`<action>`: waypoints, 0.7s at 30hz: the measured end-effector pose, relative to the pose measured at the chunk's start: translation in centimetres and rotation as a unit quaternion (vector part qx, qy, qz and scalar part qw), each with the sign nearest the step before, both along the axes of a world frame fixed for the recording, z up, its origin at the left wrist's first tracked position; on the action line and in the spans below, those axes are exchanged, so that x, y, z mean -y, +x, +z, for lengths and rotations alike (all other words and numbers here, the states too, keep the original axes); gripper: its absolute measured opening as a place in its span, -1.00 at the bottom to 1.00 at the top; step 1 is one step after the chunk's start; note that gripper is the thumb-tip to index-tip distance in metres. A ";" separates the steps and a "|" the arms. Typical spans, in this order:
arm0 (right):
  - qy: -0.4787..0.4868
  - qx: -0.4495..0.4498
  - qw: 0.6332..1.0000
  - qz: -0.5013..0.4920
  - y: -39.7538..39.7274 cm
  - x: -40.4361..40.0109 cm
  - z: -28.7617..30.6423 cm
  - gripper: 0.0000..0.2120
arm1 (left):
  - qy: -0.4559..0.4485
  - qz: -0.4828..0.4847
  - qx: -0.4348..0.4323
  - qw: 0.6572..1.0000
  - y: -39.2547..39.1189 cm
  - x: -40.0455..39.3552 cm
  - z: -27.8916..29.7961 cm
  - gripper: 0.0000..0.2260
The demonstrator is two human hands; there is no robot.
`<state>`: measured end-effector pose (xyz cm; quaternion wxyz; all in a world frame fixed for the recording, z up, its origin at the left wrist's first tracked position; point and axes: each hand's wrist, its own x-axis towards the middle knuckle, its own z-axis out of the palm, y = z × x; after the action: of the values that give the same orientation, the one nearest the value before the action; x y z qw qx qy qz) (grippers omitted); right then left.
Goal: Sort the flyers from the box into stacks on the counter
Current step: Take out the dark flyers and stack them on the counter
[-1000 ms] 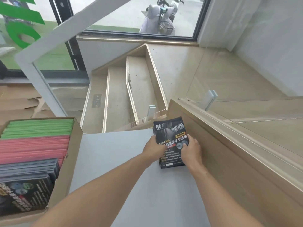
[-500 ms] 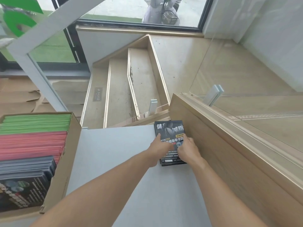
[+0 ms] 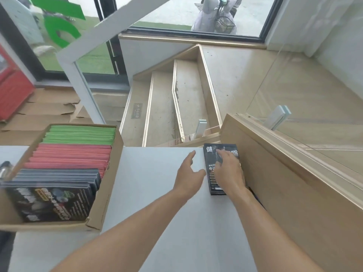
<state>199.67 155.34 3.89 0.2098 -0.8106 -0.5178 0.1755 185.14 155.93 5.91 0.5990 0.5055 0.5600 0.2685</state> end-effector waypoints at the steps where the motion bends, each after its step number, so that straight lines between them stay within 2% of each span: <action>1: 0.030 -0.010 0.999 0.028 -1.8 -0.2 0.4 -0.56 | 0.038 0.029 0.006 0.999 -1.9 0.5 0.3 -0.38; 7: 0.108 -0.042 0.966 0.231 -15.1 0.4 1.9 -0.61 | 0.204 0.144 -0.041 0.967 -16.4 3.0 3.2 -0.55; 10: 0.148 -0.051 0.935 0.319 -21.8 1.6 2.0 -0.64 | 0.265 0.184 -0.145 0.935 -24.1 4.0 3.2 -0.59; 13: 0.177 0.000 0.910 0.375 -27.0 2.1 2.1 -0.67 | 0.286 0.171 -0.324 0.885 -30.6 4.1 1.8 -0.56; 15: 0.170 0.060 0.891 0.417 -29.6 1.9 2.1 -0.63 | 0.273 0.133 -0.405 0.863 -33.7 4.0 0.5 -0.52; 18: 0.129 0.164 0.871 0.445 -32.2 1.6 2.0 -0.55 | 0.232 0.048 -0.464 0.853 -35.8 4.6 -1.5 -0.44; 21: 0.110 0.224 0.873 0.419 -33.3 1.9 1.9 -0.52 | 0.246 0.038 -0.483 0.839 -35.8 5.3 -2.6 -0.37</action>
<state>166.36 153.40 5.83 0.0828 -0.5069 -0.8580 0.0028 149.35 150.64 3.33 0.0976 0.6801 0.7127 0.1415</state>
